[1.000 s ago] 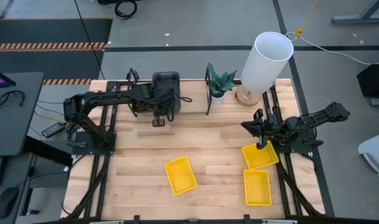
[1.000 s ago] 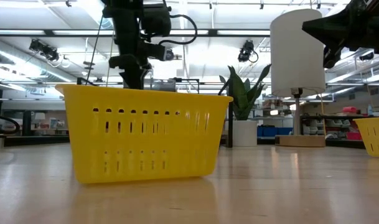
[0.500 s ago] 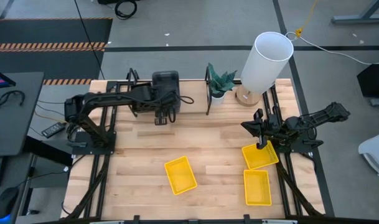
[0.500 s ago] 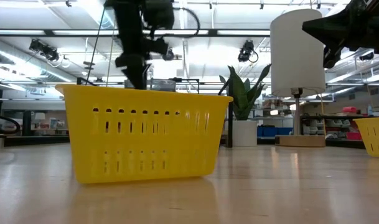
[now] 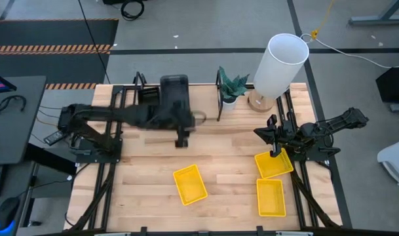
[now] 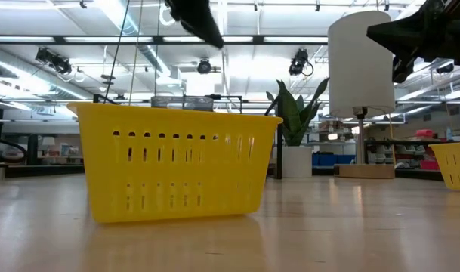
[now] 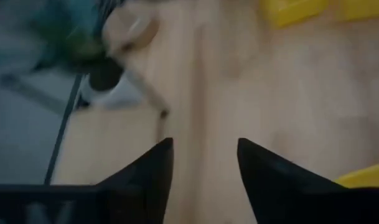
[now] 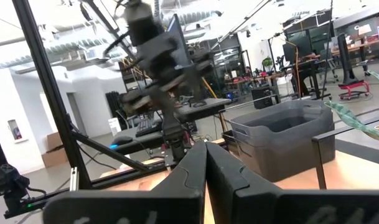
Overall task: Stack baskets on shelf by color
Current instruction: Adjust the yellow bin on the table
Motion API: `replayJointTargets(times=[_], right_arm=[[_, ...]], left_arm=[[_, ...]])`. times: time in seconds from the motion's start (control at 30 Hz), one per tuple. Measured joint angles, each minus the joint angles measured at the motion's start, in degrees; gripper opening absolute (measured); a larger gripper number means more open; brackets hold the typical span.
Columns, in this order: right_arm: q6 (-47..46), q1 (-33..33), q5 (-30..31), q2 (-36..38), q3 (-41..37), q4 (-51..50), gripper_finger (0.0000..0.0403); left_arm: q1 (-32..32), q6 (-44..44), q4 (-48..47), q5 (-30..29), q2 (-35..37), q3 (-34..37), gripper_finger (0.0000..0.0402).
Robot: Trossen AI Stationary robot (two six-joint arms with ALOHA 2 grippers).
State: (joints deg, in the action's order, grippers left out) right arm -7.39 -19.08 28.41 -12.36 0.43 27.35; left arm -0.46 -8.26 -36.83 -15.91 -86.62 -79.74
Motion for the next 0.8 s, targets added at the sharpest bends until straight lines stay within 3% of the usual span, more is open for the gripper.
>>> replayJointTargets(times=[0.23, 0.5, 0.7, 0.8], right_arm=[[0.01, 0.01, -0.01, -0.02, 0.0, 0.0, 0.0012], [-0.01, 0.01, 0.03, -0.02, 0.07, 0.47, 0.0012], [0.01, 0.0, 0.01, -0.05, 0.07, 0.4, 0.0012], [-0.01, 0.01, 0.01, -0.02, 0.07, 0.42, 0.0012]], left_arm=[[-7.47, -0.46, 25.74, -3.37, 9.36, 19.4, 0.0128], [-7.95, -3.09, 52.52, -3.96, 22.33, 39.98, 0.0078], [-7.99, -4.87, 64.0, -5.97, 32.82, 51.42, 0.0044], [-7.52, -7.36, 67.46, -10.88, 37.66, 55.25, 0.0031]])
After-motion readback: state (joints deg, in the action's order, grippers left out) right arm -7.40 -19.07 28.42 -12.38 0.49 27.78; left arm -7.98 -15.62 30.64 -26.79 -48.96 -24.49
